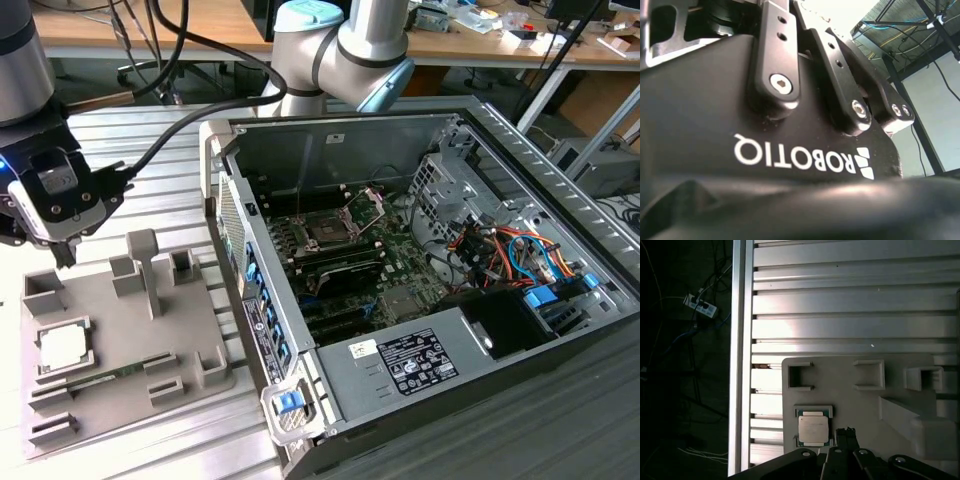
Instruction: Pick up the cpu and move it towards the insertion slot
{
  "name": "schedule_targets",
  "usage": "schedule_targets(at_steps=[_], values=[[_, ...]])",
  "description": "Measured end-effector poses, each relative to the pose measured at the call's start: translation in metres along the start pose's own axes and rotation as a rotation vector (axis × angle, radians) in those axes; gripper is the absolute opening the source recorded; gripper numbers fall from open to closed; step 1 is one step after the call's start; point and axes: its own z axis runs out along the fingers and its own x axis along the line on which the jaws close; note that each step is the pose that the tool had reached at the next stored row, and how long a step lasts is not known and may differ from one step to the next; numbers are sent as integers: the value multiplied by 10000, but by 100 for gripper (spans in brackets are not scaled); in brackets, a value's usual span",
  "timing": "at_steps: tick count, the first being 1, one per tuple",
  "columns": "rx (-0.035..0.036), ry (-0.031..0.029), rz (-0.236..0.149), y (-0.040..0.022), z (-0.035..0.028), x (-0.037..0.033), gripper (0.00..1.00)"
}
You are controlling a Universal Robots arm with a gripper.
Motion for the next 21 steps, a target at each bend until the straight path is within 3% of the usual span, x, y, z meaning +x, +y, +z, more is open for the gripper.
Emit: schedule_targets(at_steps=[21], values=[[1,0,0,-2,52,6,11]])
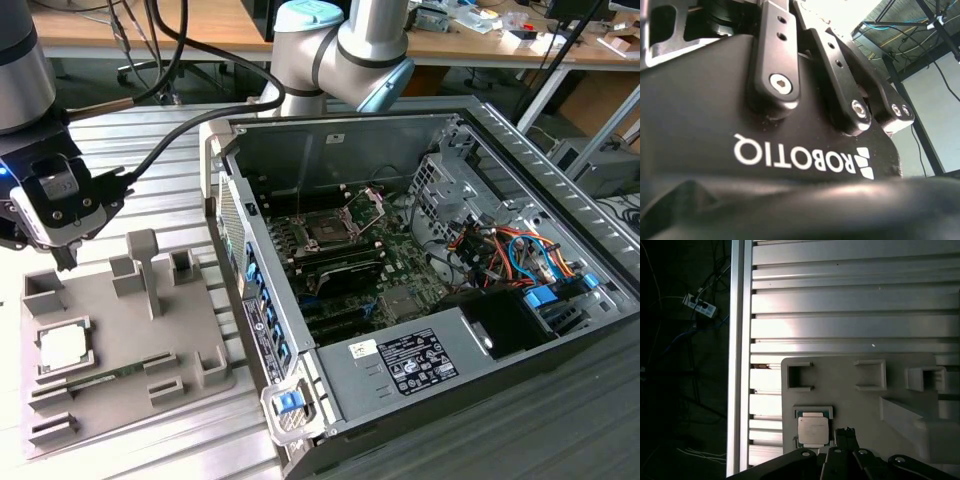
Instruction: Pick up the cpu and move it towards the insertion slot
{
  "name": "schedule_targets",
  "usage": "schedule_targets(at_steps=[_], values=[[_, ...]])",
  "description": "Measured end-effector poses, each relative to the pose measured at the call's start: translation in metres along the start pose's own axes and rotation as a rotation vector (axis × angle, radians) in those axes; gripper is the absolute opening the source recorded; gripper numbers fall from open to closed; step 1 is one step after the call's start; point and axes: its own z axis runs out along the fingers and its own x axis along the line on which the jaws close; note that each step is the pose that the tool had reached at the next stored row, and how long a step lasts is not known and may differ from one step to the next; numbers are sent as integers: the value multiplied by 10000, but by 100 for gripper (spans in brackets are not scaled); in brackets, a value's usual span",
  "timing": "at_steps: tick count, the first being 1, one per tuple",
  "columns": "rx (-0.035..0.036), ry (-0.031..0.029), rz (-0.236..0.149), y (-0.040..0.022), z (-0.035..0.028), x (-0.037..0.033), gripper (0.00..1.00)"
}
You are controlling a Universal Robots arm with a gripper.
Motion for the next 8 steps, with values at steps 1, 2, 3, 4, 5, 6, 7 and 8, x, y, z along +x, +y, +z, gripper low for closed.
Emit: schedule_targets(at_steps=[1,2,3,4,5,6,7,8], values=[[0,0,0,0,2,0,11],[-1,0,0,0,3,0,11],[0,0,0,0,5,0,11],[-1,0,0,0,7,0,11],[0,0,0,0,8,0,11],[-1,-1,0,0,10,0,11],[0,0,0,0,12,0,11],[-1,0,0,-1,14,0,11]])
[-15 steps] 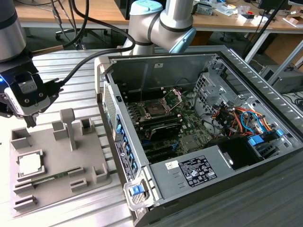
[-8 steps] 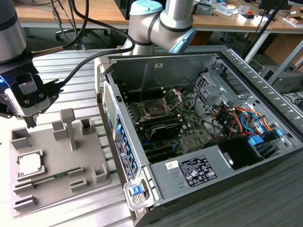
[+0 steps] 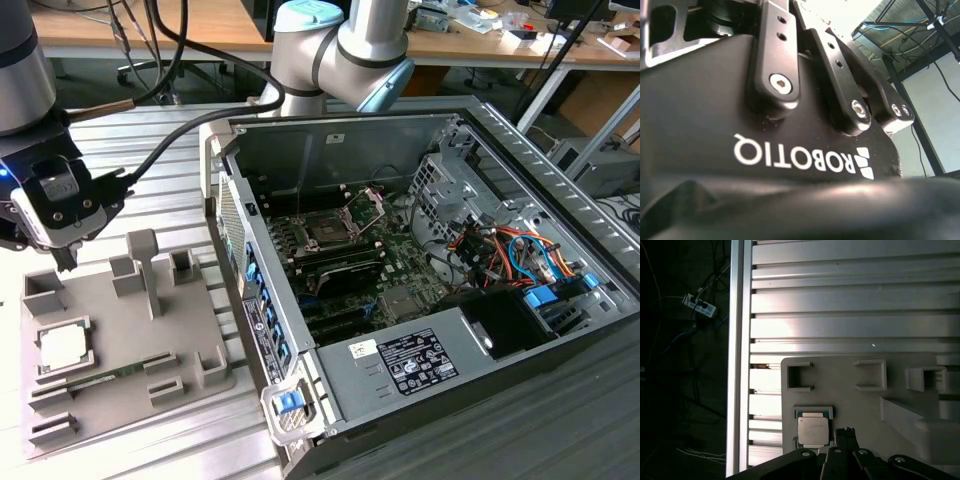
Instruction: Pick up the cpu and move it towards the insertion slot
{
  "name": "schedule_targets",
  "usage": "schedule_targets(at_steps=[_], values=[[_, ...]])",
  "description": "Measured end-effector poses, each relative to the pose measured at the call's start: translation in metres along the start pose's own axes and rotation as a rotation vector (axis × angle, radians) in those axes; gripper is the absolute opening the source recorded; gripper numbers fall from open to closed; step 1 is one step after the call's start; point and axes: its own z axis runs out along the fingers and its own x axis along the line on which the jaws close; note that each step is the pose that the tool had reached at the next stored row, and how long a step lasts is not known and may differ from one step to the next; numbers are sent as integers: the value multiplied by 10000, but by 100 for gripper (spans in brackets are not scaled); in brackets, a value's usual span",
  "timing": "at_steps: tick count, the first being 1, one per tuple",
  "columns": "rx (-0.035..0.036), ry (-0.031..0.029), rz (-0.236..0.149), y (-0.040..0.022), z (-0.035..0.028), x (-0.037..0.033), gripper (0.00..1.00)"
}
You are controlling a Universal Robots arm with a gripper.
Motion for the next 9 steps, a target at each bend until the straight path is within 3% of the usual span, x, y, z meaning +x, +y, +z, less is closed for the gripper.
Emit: schedule_targets(at_steps=[9], values=[[0,0,0,-1,20,0,11]])
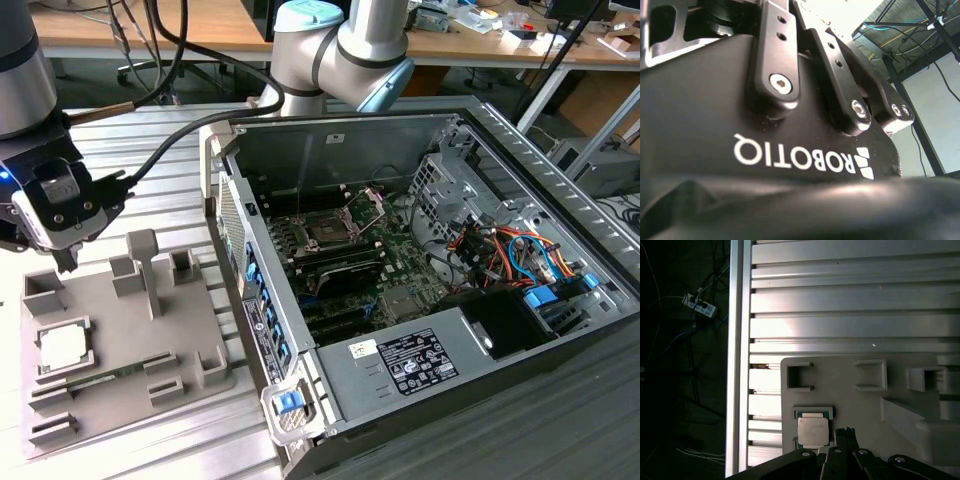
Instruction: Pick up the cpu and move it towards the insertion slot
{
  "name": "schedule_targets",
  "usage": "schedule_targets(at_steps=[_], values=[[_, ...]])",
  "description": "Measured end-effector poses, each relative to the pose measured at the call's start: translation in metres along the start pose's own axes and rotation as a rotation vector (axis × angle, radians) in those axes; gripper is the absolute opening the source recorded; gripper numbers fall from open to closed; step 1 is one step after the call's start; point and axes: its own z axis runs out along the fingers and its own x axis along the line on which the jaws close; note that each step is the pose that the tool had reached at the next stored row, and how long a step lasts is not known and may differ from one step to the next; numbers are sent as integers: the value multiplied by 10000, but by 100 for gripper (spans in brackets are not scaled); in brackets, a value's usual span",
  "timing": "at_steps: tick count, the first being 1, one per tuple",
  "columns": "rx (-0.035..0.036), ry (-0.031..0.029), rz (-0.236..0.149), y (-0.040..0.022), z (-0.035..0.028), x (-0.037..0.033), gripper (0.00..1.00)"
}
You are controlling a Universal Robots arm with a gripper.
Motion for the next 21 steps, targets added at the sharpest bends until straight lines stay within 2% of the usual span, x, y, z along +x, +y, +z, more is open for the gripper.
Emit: schedule_targets(at_steps=[21], values=[[0,0,1,-5,58,12,11]])
